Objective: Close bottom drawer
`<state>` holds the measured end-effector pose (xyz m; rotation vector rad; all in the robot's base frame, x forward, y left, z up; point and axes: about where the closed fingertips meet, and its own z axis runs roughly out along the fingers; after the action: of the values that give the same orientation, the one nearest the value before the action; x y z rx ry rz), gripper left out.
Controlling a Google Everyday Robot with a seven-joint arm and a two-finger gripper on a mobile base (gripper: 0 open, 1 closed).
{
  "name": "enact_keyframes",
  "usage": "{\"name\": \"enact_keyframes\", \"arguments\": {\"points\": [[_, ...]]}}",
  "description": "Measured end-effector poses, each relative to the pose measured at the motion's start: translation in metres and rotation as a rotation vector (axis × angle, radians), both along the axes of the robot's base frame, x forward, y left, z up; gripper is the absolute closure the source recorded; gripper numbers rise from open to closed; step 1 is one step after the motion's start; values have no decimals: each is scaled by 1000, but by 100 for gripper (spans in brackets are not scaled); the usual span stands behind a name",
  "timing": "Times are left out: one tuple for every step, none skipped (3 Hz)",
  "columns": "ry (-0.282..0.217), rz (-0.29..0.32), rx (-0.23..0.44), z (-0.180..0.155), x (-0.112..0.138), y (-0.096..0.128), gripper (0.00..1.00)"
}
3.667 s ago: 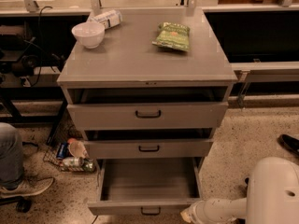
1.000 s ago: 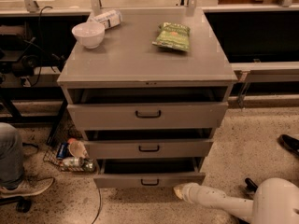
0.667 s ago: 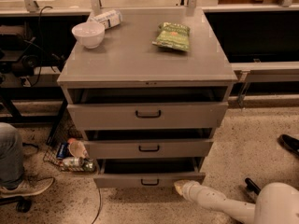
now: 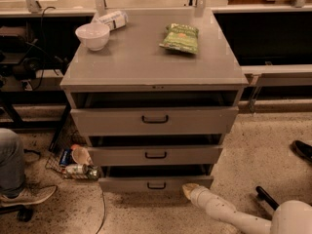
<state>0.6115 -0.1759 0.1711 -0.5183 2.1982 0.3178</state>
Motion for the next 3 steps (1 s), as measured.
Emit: {"name": "enact_keyframes", "arguments": {"points": [[-47,-38,40,3,14,1,100],[-76,-60,69,6,24,4,100],[-86,-70,89,7,30,6,100]]}}
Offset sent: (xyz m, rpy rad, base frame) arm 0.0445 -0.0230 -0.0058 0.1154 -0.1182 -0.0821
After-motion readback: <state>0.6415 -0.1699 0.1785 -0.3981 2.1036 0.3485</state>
